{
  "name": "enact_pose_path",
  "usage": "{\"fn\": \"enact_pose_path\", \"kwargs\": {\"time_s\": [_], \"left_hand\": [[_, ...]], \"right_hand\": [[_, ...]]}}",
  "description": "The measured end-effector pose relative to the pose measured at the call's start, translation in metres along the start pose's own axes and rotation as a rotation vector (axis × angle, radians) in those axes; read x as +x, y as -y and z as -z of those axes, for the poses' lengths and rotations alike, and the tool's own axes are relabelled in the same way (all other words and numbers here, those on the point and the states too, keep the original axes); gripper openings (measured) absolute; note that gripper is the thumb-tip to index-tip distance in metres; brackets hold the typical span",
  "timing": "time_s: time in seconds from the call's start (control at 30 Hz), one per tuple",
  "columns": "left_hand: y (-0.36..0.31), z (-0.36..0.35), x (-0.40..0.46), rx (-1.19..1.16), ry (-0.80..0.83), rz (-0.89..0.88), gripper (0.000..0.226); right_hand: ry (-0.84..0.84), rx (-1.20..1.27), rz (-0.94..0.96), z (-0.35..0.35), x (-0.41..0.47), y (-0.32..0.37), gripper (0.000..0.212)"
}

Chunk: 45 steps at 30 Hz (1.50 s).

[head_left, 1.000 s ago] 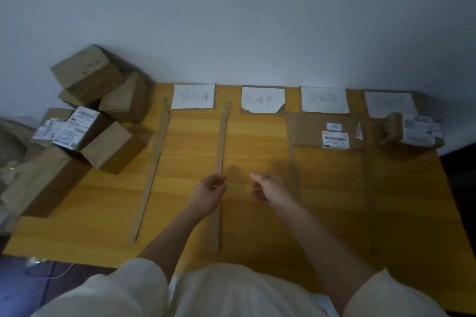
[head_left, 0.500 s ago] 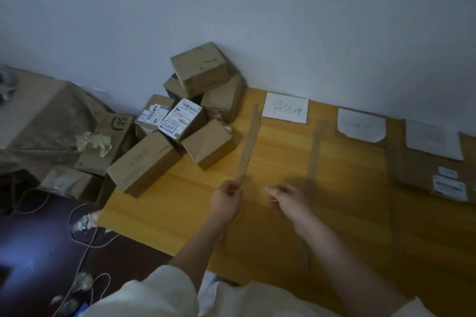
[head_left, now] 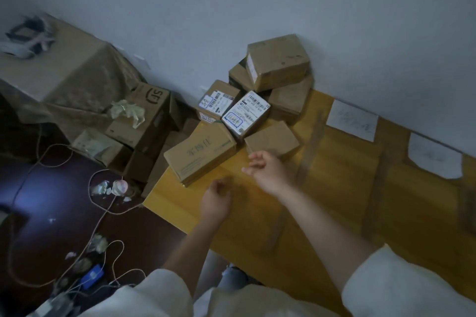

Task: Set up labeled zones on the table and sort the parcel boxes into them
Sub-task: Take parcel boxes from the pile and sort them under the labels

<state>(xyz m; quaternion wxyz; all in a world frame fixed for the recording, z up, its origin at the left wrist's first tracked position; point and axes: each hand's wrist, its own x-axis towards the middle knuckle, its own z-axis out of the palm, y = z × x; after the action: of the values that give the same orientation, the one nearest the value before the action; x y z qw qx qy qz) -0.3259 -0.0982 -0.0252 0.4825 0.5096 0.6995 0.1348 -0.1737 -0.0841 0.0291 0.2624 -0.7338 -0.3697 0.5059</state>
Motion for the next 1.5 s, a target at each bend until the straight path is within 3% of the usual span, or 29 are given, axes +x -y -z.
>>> {"fn": "enact_pose_path", "kwargs": {"time_s": [0.27, 0.4, 0.5, 0.73, 0.87, 1.03, 1.2, 1.37, 1.5], "left_hand": [[0.040, 0.047, 0.011, -0.104, -0.128, 0.197, 0.045], [0.047, 0.063, 0.018, -0.239, -0.249, 0.214, 0.053], [0.044, 0.070, 0.022, -0.349, -0.318, 0.181, 0.046], [0.031, 0.076, 0.028, -0.544, -0.354, 0.177, 0.051], [0.029, 0.079, 0.028, -0.553, -0.353, 0.193, 0.050], [0.026, 0.086, 0.024, -0.594, -0.397, 0.237, 0.052], [0.020, 0.093, 0.014, -0.625, -0.482, 0.217, 0.048], [0.014, 0.096, 0.001, -0.655, -0.509, 0.165, 0.053], [0.008, 0.092, -0.007, -0.695, -0.480, 0.122, 0.054]], "right_hand": [[0.004, -0.810, 0.453, -0.050, 0.042, 0.061, 0.083], [-0.009, -1.033, 0.488, -0.064, 0.059, 0.069, 0.098], [0.028, -1.068, 0.455, -0.067, 0.064, 0.071, 0.104], [0.096, -0.770, 0.337, -0.073, 0.055, 0.063, 0.096], [-0.073, -0.451, 0.236, -0.077, 0.048, 0.061, 0.082], [-0.082, -0.129, 0.086, -0.077, 0.043, 0.059, 0.081], [-0.079, 0.062, 0.040, -0.062, 0.020, 0.065, 0.043], [-0.067, 0.238, -0.023, -0.045, -0.008, 0.059, 0.026], [-0.097, 0.367, -0.130, -0.037, -0.027, 0.048, 0.033]]}}
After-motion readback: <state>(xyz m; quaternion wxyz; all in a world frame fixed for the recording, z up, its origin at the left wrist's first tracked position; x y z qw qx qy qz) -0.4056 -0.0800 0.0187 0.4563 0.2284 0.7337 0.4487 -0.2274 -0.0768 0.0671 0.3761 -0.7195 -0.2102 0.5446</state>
